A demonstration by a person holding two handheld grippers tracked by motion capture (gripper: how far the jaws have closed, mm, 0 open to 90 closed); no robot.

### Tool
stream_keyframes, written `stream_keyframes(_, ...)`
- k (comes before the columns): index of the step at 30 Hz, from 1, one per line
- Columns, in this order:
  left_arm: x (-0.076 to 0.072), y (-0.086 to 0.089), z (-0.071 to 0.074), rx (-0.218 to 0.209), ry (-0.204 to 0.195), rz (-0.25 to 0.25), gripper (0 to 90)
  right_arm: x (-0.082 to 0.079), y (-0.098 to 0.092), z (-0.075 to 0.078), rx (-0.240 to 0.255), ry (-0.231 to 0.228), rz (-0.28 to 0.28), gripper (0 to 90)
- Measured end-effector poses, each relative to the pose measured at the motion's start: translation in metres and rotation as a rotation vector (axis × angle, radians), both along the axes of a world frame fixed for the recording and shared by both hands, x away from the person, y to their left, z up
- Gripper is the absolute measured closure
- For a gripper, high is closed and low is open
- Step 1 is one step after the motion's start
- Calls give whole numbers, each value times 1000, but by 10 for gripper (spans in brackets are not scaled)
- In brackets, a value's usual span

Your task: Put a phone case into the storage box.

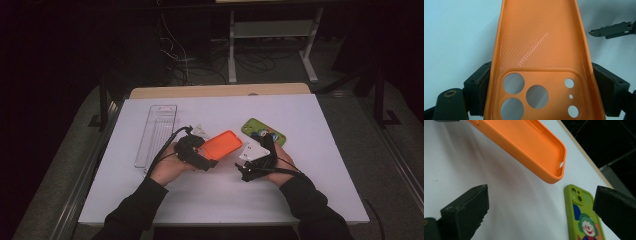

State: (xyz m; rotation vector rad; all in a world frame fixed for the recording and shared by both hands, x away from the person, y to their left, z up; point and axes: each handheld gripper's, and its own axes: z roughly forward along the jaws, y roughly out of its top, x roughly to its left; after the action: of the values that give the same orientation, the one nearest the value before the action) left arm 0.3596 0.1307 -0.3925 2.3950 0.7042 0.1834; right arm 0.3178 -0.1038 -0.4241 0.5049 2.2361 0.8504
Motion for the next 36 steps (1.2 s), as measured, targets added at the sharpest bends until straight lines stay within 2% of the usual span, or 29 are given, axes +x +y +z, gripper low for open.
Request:
stream_keyframes(2,0,0,0,3,0,-4,159,-1,1,1,-25,-41,7,0)
stream_keyframes(3,-1,-1,-1,-25,1,18,159,-2,1,1,-34,-52,12,0)
stream_keyframes(6,-1,-2,-1,-36,4,25,159,-4,3,2,-74,-105,24,0)
stream_keyframes(9,-2,-3,-2,-35,4,24,159,-7,4,1,-89,-136,28,0)
stream_keyframes(14,-2,-2,-1,-22,6,15,160,-11,8,-1,-143,-211,45,0)
stream_keyframes(17,-2,-3,-1,-26,8,17,159,-12,10,-3,-202,-267,57,0)
stream_keyframes(18,-2,-3,-1,-27,15,24,159,-11,10,-2,-242,-283,81,0)
stream_keyframes(20,-2,-3,-1,-25,13,21,159,-13,11,-4,-274,-314,91,0)
stream_keyframes(21,-1,-1,0,-2,10,1,160,-13,12,-5,-286,-321,94,0)
stream_keyframes(22,-1,-1,0,0,13,0,159,-14,13,-7,-283,-334,90,0)
stream_keyframes(23,-1,-2,0,-6,14,3,160,-14,13,-6,-319,-354,102,0)
stream_keyframes(24,-2,-2,-1,-12,13,8,159,-15,15,-8,-312,-360,98,0)
stream_keyframes(28,-2,-2,0,-10,16,8,159,-18,17,-11,-365,-401,111,0)
stream_keyframes(30,-2,-2,0,-10,16,6,159,-18,18,-12,-399,-439,128,0)
stream_keyframes(36,-2,-2,-1,-1,11,-6,159,-24,24,-16,-449,-509,131,0)
